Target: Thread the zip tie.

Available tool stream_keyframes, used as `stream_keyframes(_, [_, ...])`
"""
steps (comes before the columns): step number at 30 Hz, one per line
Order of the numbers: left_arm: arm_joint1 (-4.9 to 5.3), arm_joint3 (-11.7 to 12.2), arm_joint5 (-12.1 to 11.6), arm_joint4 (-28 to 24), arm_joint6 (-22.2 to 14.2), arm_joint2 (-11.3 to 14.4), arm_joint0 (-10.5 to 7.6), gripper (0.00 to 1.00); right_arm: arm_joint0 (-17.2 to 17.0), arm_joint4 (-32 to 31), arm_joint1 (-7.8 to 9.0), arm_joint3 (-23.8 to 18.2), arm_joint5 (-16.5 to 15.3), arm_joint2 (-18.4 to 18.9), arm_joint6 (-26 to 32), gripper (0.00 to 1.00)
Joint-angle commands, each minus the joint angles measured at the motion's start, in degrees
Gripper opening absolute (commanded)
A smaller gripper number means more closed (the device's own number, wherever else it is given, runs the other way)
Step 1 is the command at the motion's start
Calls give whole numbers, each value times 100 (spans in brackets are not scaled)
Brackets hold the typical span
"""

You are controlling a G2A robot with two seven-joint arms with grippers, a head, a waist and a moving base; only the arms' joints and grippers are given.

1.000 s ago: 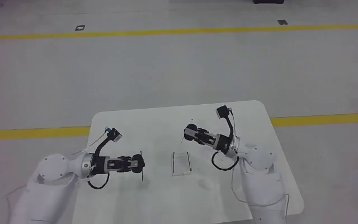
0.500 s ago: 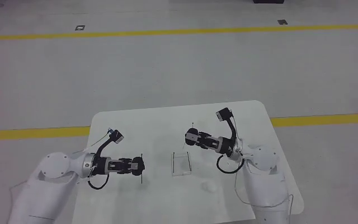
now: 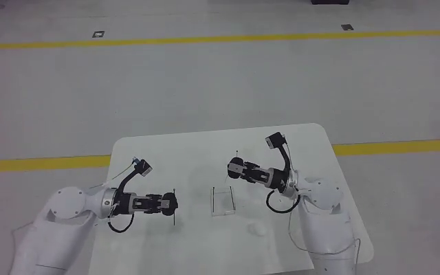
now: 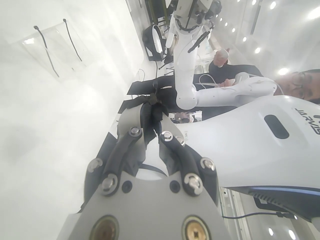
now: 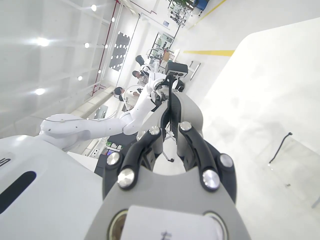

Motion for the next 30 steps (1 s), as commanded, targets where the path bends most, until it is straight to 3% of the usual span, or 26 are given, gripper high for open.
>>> stream_keyframes(1, [0, 0, 0, 0, 0, 0, 0, 0, 0, 0, 0, 0, 0, 0, 0, 0])
stream_keyframes(6, [-3, -13, 27, 22, 63, 26, 8, 0, -2, -9, 1, -4, 0, -3, -39, 0])
stream_keyframes(13, [26, -89, 322, -48, 0, 479, -176, 0, 112, -241, 119, -68, 0, -142, -352, 0])
stream_keyframes(21, [214, -77, 522, -353, 0, 1163, -488, 0, 304, -312, 311, -214, 0, -269, -248, 0])
stream_keyframes(30, [435, -28, 499, -768, 0, 1620, -711, 0, 315, -529, 549, -440, 0, -569, -368, 0])
